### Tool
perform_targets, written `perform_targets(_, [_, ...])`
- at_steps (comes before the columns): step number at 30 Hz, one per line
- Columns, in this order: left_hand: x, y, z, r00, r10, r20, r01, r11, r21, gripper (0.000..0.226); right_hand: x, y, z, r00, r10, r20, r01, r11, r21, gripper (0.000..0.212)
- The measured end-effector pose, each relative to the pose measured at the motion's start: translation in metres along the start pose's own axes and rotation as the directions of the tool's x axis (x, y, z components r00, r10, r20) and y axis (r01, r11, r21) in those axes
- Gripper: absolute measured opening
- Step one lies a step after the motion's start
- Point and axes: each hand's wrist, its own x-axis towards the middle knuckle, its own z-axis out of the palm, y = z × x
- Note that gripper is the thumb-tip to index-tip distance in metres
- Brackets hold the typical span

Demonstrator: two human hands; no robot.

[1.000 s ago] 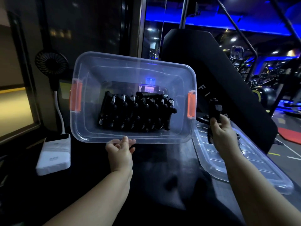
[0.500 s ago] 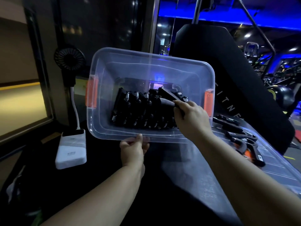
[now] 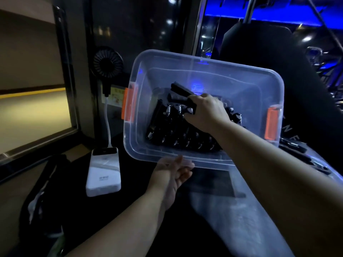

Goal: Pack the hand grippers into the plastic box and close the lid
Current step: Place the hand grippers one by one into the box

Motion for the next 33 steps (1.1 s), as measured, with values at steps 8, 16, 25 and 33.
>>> perform_targets(8, [-0.002,-0.001,0.0,0.999,0.043,0.022,-0.044,0.998,0.045,0.03,0.056,-0.015,0.03,0.98,-0.111,0.165,0.132,0.983,-0.124,0.057])
perform_targets(16, [0.002,-0.004,-0.004,0.998,0.059,0.026,-0.06,0.998,0.02,0.028,0.079,-0.014,0.053,0.983,-0.12,0.139,0.137,0.983,-0.123,0.052])
perform_targets(25, [0.004,-0.005,-0.006,0.997,0.072,0.037,-0.073,0.997,0.013,0.02,0.085,-0.013,0.07,0.998,-0.035,0.051,0.036,0.999,-0.02,0.062])
perform_targets(33, [0.005,-0.003,-0.006,0.997,0.081,0.006,-0.081,0.996,0.041,0.033,0.072,-0.012,0.07,0.998,0.035,-0.049,-0.033,0.999,0.043,0.065])
